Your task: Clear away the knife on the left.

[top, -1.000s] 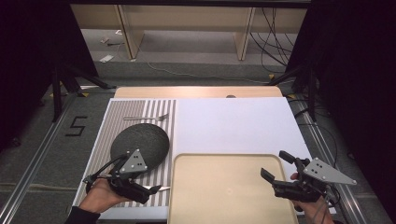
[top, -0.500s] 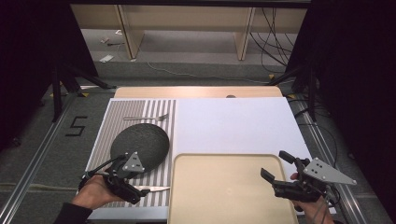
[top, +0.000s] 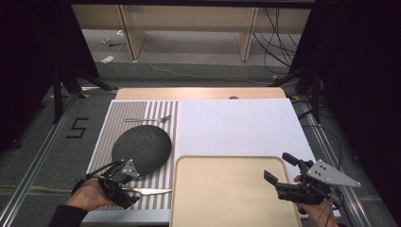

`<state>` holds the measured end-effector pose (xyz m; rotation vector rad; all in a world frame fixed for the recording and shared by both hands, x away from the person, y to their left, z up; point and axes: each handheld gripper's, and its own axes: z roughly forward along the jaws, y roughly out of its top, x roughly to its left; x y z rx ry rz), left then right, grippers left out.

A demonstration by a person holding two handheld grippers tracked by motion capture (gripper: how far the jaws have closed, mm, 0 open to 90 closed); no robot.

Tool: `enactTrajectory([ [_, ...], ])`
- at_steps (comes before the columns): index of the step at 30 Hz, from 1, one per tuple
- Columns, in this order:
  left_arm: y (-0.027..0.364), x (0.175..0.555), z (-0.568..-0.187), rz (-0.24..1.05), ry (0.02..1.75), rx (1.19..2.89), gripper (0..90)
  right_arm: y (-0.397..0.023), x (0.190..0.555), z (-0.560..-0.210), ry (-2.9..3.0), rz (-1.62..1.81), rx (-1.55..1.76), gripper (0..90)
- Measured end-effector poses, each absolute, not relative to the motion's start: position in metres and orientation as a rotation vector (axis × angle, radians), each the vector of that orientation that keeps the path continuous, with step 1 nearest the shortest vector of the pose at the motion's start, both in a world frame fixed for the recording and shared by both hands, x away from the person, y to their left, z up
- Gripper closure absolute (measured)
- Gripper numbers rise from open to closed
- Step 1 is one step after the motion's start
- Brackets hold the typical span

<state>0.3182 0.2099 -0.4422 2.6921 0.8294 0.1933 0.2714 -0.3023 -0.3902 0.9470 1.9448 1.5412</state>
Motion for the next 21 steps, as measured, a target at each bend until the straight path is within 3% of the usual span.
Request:
enactTrajectory([
  [14,0.212,0.332,-0.457,0.149,0.863,2.813,30.2,-0.302,0.272,-0.390,1.946,1.545,0.947,13.6],
  [21,0.211,0.337,-0.461,0.127,0.858,2.854,41.6,-0.303,0.272,-0.390,1.949,1.545,0.945,13.6],
])
